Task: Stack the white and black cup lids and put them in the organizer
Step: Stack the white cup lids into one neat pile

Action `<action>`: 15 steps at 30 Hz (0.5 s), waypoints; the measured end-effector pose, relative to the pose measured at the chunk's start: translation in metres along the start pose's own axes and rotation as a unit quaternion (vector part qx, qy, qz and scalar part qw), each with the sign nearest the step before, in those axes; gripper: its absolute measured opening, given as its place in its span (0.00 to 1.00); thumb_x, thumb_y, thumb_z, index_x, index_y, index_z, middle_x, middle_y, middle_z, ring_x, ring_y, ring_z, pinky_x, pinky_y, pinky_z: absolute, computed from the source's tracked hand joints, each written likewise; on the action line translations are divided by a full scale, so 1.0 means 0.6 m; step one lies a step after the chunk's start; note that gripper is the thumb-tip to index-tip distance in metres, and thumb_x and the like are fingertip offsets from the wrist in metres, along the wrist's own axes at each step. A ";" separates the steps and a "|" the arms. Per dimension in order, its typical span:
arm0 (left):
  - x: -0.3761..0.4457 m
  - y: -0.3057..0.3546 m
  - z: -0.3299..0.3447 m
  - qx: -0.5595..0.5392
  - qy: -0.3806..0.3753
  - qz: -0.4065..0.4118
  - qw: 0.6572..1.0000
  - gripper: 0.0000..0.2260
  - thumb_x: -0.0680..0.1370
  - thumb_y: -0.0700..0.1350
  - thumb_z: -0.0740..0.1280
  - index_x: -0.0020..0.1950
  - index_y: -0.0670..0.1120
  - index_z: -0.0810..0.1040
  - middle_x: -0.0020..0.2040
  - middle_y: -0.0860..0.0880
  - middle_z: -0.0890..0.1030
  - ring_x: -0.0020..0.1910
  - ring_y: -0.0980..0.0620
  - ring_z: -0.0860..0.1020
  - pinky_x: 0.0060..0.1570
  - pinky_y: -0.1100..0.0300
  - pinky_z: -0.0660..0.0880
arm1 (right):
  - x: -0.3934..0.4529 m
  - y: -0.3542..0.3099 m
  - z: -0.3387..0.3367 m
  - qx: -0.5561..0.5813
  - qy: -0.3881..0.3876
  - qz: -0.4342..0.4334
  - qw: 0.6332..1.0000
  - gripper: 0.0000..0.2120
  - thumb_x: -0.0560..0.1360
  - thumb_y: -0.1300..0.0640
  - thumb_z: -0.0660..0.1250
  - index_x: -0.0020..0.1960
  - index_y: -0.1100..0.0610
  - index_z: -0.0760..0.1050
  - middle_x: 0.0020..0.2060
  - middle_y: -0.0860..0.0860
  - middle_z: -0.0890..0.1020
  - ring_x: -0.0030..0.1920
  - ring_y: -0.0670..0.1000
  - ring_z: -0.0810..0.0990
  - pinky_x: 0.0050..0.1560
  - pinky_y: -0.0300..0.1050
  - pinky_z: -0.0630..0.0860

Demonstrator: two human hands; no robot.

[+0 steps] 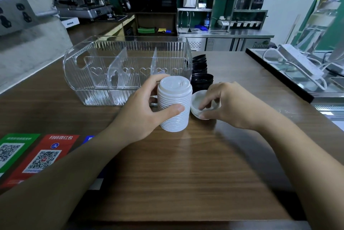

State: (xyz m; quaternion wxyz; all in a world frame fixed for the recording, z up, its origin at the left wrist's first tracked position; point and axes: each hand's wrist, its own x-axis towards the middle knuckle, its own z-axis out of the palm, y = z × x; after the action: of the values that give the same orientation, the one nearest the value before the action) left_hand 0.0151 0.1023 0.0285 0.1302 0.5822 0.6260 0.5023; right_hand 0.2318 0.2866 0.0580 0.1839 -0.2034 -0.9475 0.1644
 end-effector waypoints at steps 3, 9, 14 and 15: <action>0.000 -0.001 -0.001 0.001 -0.001 0.000 1.000 0.34 0.77 0.61 0.80 0.80 0.55 0.74 0.72 0.62 0.83 0.73 0.57 0.81 0.73 0.50 0.79 | 0.001 -0.002 0.005 -0.002 0.003 0.001 1.000 0.07 0.73 0.52 0.84 0.40 0.47 0.87 0.39 0.40 0.84 0.44 0.48 0.80 0.56 0.45 0.66; 0.000 0.000 -0.001 0.007 -0.003 0.000 1.000 0.33 0.77 0.60 0.80 0.80 0.56 0.74 0.72 0.62 0.83 0.74 0.57 0.81 0.74 0.49 0.79 | 0.001 -0.013 0.010 -0.025 0.017 0.022 0.999 0.07 0.74 0.51 0.82 0.42 0.49 0.86 0.40 0.40 0.84 0.44 0.45 0.81 0.57 0.46 0.69; -0.001 0.003 -0.002 0.011 -0.003 0.001 1.000 0.33 0.77 0.61 0.80 0.80 0.56 0.74 0.73 0.62 0.83 0.74 0.57 0.80 0.75 0.48 0.79 | -0.002 -0.022 0.006 0.027 0.029 0.045 0.998 0.11 0.71 0.51 0.84 0.39 0.50 0.82 0.37 0.42 0.82 0.40 0.41 0.78 0.41 0.34 0.70; -0.001 0.003 -0.002 0.011 -0.002 0.003 1.000 0.33 0.77 0.60 0.80 0.80 0.56 0.74 0.72 0.62 0.83 0.74 0.57 0.80 0.74 0.49 0.79 | -0.003 -0.024 0.003 0.046 0.030 0.047 0.997 0.12 0.72 0.51 0.85 0.39 0.50 0.82 0.37 0.43 0.83 0.39 0.42 0.78 0.40 0.36 0.71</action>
State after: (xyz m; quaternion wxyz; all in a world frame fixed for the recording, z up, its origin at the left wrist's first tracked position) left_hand 0.0154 0.1009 0.0299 0.1238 0.5865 0.6296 0.4943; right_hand 0.2282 0.2730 0.0616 0.2139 -0.2436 -0.9225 0.2096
